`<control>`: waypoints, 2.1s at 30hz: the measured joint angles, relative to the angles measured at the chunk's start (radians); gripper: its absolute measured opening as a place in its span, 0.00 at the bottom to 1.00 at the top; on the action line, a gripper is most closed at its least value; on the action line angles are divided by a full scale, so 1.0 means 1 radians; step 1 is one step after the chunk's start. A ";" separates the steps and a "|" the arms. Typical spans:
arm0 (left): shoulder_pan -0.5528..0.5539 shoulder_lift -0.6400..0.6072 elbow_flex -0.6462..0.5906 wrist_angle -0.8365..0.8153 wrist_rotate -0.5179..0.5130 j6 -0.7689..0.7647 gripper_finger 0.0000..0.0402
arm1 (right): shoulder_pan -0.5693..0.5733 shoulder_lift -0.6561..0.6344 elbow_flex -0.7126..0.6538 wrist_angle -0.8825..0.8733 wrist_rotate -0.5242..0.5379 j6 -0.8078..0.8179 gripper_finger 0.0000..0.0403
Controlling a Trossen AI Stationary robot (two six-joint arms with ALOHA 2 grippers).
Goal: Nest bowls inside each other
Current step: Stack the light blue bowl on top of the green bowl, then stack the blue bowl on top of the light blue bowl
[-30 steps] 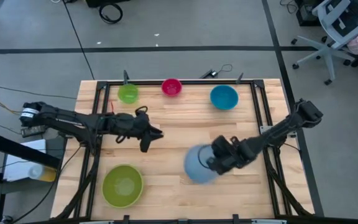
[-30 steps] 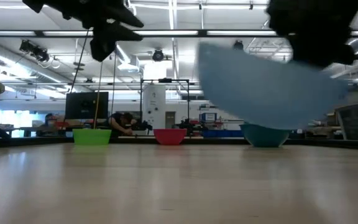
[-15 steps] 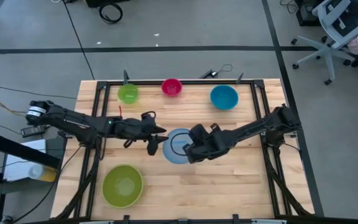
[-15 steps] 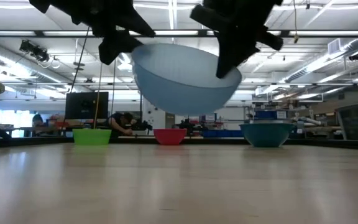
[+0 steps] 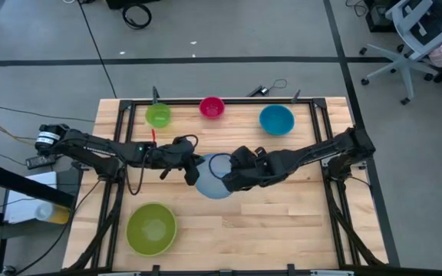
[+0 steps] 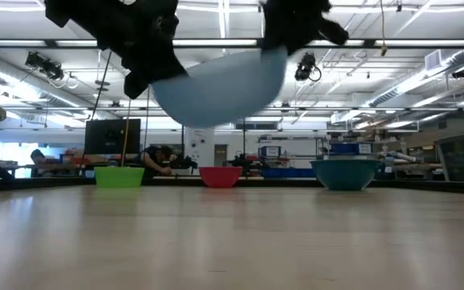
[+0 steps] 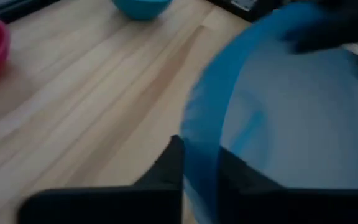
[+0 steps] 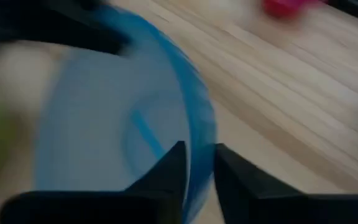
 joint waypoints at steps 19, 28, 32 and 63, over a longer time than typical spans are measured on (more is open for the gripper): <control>-0.326 -0.213 -0.008 -0.732 0.430 -0.254 0.01 | -0.019 -0.300 -0.001 -0.207 0.172 -0.071 0.51; -0.507 -0.197 -0.076 -0.748 0.332 -0.505 0.05 | -0.097 -0.225 -0.003 -0.325 0.158 -0.070 0.51; -0.506 -0.198 -0.072 -0.741 0.336 -0.541 0.16 | -0.185 -0.164 -0.003 -0.330 0.079 -0.152 0.51; -0.501 -0.198 0.132 -0.939 0.104 -0.667 0.44 | -0.805 0.289 -0.004 -0.234 -0.404 -0.694 0.14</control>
